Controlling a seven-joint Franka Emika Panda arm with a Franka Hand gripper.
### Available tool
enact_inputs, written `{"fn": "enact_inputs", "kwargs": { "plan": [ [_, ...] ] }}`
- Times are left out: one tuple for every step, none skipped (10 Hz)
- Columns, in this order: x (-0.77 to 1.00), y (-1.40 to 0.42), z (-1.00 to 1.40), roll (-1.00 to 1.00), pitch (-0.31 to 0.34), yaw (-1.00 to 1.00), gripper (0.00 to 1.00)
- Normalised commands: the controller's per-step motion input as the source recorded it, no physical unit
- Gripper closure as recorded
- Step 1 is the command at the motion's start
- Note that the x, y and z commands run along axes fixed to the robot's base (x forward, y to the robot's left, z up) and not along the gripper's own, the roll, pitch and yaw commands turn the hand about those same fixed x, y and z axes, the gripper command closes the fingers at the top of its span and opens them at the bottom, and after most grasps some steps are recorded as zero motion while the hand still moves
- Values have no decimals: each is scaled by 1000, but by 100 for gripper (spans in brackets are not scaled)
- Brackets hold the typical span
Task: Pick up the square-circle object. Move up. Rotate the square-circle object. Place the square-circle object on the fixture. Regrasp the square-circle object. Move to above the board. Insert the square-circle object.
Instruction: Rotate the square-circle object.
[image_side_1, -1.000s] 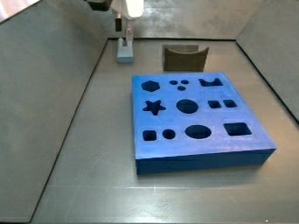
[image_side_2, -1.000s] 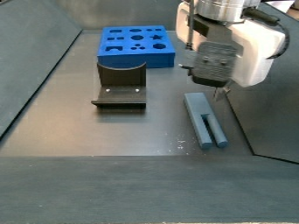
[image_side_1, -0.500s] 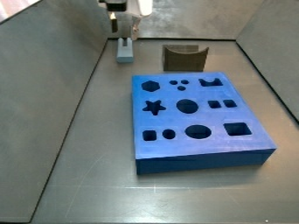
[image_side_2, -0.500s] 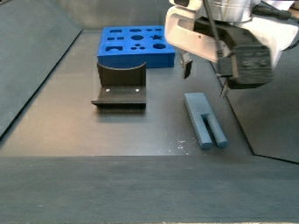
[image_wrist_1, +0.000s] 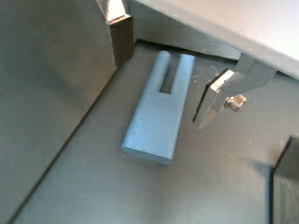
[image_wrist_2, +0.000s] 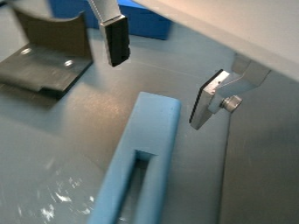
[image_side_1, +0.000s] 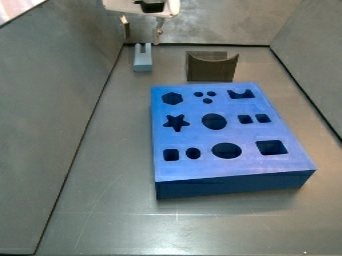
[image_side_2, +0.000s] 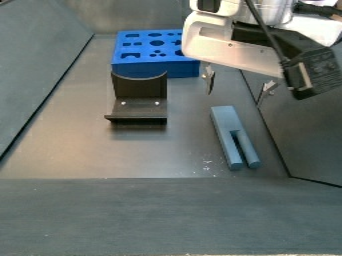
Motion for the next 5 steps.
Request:
{"fn": "enact_inputs", "kwargs": {
  "plan": [
    [23,-2,-51,-21,18,1000,0],
    [23,-2,-50,-28,24,1000,0],
    [24,-2,-50,-32,28,1000,0],
    [24,-2,-50,-34,30,738,0],
    [24,-2,-50,-34,30,509,0]
  ]
}}
